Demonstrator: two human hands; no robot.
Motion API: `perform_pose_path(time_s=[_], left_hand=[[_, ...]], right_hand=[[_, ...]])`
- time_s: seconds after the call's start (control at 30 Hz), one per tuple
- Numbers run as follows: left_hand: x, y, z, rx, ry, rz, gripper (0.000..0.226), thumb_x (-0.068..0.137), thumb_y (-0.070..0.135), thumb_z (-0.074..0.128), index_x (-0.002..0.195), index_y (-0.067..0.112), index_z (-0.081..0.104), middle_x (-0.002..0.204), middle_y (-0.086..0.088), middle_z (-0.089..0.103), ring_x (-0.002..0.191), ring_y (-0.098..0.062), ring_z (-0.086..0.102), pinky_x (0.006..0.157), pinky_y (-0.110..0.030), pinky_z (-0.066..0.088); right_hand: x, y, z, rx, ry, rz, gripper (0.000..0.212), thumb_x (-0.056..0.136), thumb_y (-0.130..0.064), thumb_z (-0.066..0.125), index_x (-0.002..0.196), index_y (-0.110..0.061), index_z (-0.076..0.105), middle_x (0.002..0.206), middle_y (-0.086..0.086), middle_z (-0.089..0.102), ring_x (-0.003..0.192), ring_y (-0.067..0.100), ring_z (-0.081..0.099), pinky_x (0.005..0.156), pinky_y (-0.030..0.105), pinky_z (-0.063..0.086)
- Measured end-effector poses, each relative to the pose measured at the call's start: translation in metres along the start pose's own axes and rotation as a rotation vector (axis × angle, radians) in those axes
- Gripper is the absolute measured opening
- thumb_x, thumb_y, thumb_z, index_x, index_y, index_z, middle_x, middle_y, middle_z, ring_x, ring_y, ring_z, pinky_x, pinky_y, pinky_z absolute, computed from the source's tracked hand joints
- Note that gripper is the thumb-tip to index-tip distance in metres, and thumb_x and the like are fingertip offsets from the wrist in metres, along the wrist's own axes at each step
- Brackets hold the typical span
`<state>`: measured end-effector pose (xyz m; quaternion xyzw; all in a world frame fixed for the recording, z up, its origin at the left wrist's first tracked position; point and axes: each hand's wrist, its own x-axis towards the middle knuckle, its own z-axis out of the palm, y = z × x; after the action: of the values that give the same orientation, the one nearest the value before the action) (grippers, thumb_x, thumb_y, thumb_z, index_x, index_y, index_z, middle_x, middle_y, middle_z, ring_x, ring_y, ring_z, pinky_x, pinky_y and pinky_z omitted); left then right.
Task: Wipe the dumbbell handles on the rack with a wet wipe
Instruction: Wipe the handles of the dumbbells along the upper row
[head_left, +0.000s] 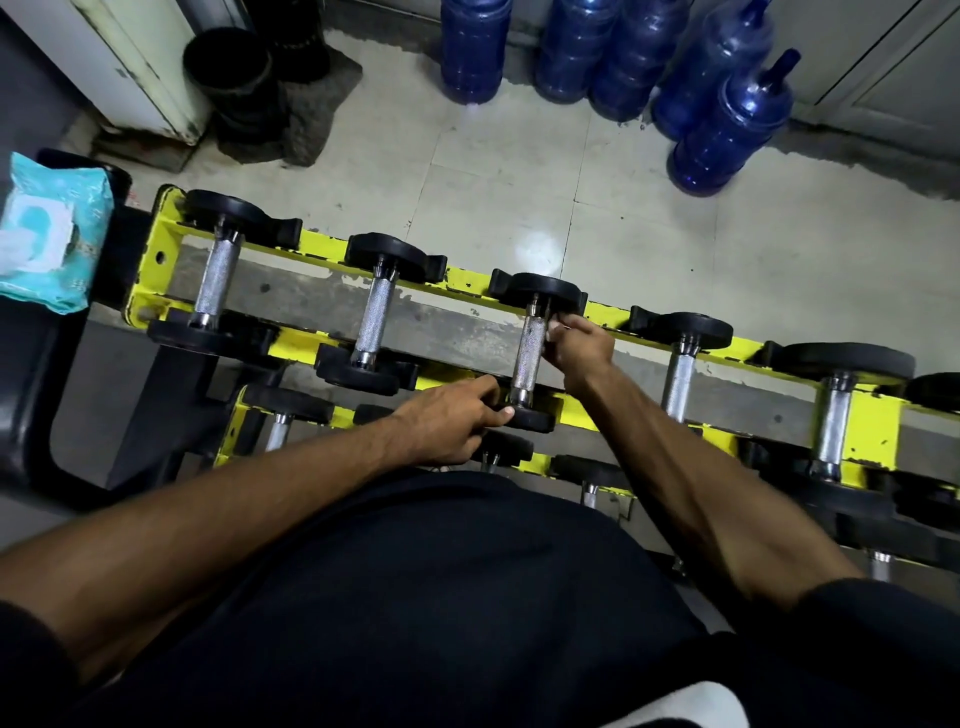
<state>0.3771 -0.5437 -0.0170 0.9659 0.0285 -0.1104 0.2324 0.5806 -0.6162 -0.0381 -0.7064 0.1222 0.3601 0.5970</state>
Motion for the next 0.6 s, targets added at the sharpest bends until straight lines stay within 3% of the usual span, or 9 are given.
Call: perform_pose_path(time_s=[0.1,0.23,0.3,0.4,0.47,0.6], left_hand=[[0.000,-0.001,0.000,-0.004,-0.001,0.000,0.053,0.097,0.028,0.057,0.148,0.027,0.044,0.132,-0.003,0.040,0.109,-0.014,0.049,0.083,-0.025,0.049],[0.001,-0.002,0.000,-0.020,0.005,0.004,0.048,0.097,0.030,0.056,0.145,0.028,0.047,0.131,-0.001,0.042,0.109,-0.013,0.050,0.081,-0.023,0.047],[0.002,-0.002,0.000,-0.036,0.012,-0.005,0.045,0.098,0.030,0.056,0.142,0.028,0.051,0.131,0.000,0.042,0.108,-0.013,0.050,0.080,-0.022,0.045],[0.003,-0.002,0.000,-0.043,0.015,-0.017,0.043,0.097,0.031,0.057,0.140,0.028,0.053,0.130,0.000,0.042,0.108,-0.013,0.050,0.081,-0.021,0.043],[0.002,-0.001,0.000,-0.050,0.013,-0.020,0.043,0.097,0.030,0.057,0.140,0.027,0.053,0.130,0.000,0.042,0.108,-0.013,0.050,0.082,-0.022,0.045],[0.001,-0.001,-0.002,-0.043,0.007,-0.004,0.043,0.097,0.031,0.056,0.140,0.027,0.053,0.129,0.000,0.043,0.107,-0.014,0.050,0.082,-0.025,0.047]], right_hand=[[0.002,-0.004,-0.005,-0.042,-0.099,0.119,0.023,0.087,0.010,0.058,0.100,-0.005,0.069,0.077,0.004,0.062,0.065,0.016,0.058,0.061,0.030,0.056],[0.002,0.005,-0.035,-0.352,-0.262,0.284,0.012,0.086,0.005,0.066,0.096,0.001,0.071,0.091,0.014,0.070,0.074,0.023,0.066,0.066,0.034,0.059],[0.004,0.003,-0.037,-0.333,-0.242,0.268,0.015,0.082,0.006,0.069,0.096,0.002,0.073,0.098,0.017,0.073,0.080,0.026,0.069,0.067,0.035,0.059],[0.004,-0.004,-0.021,-0.052,-0.142,0.178,0.023,0.078,0.013,0.069,0.097,0.001,0.074,0.095,0.013,0.075,0.082,0.026,0.071,0.072,0.035,0.061],[0.003,-0.006,-0.014,0.010,-0.117,0.134,0.024,0.080,0.013,0.069,0.101,0.002,0.073,0.092,0.012,0.075,0.080,0.023,0.071,0.075,0.036,0.061],[-0.007,0.005,-0.035,-0.275,-0.164,0.150,0.018,0.077,0.012,0.071,0.093,0.005,0.073,0.097,0.018,0.074,0.082,0.030,0.073,0.067,0.036,0.061]])
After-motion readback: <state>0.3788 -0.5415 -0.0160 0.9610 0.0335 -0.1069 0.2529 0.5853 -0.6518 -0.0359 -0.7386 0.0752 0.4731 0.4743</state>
